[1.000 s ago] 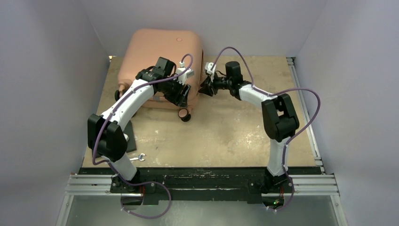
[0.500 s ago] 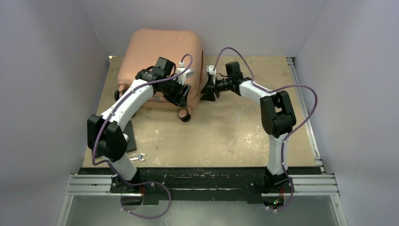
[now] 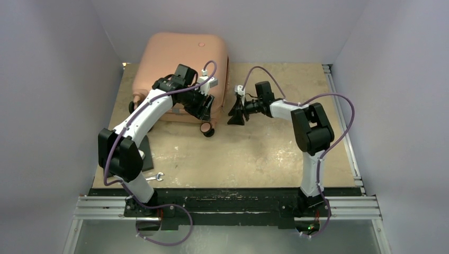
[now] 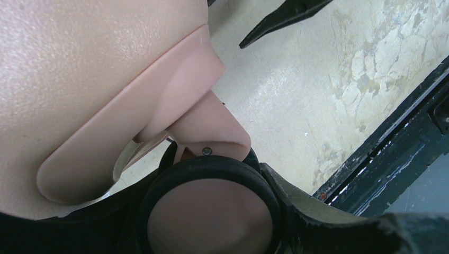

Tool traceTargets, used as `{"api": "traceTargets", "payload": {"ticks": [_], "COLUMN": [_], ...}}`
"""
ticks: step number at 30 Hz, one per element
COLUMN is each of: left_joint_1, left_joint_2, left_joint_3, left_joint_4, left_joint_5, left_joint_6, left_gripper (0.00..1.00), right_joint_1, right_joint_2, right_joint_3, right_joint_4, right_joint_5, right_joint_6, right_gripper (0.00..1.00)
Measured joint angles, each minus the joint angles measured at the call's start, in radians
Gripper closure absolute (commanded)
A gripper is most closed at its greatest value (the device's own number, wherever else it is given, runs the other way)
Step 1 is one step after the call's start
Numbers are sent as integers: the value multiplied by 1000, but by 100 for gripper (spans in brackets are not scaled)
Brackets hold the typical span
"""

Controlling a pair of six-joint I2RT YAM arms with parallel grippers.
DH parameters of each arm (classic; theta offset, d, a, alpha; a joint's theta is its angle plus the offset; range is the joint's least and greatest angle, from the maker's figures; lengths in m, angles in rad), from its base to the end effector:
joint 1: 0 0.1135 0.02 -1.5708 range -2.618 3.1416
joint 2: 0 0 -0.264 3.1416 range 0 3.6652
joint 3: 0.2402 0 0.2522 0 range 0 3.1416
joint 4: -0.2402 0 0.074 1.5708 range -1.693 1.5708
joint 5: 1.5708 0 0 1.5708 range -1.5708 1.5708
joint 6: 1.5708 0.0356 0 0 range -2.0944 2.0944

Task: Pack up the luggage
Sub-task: Zip the luggage at the center of the board.

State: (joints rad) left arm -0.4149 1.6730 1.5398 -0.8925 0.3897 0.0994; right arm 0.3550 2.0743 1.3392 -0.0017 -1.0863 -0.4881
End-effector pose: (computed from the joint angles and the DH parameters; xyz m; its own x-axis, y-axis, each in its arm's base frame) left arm 0.3177 -0.1547 0.3116 -0.7238 0.4191 -0.5482 0.6281 0.7291 -0.2718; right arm 0.3982 0.1812 0.1641 -0.1924 -0.3043 -0.9330 -0.9812 0.0750 0.1778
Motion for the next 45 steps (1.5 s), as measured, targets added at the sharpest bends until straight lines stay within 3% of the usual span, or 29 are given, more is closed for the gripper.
{"api": "traceTargets", "payload": {"ticks": [4, 8, 13, 24, 35, 45], "left_joint_1": [0, 0, 0, 0, 0, 0], "left_joint_2": [-5, -11, -11, -27, -43, -45], "left_joint_3": [-9, -16, -16, -33, -50, -50], "left_joint_4": [8, 16, 16, 31, 46, 42], "left_joint_5": [0, -2, -3, -19, -23, -26], "left_joint_6": [0, 0, 0, 0, 0, 0], "left_gripper": [100, 100, 100, 100, 100, 100], "right_joint_1": [20, 57, 111, 262, 252, 220], "right_joint_2": [-76, -206, -287, -286, -280, -239], "right_joint_3": [-144, -267, -320, -342, -342, -341], "right_joint_4": [144, 319, 504, 587, 541, 518], "right_joint_5": [75, 180, 341, 760, 721, 712], "right_joint_6": [59, 121, 168, 154, 83, 66], "right_gripper": [44, 38, 36, 41, 34, 38]}}
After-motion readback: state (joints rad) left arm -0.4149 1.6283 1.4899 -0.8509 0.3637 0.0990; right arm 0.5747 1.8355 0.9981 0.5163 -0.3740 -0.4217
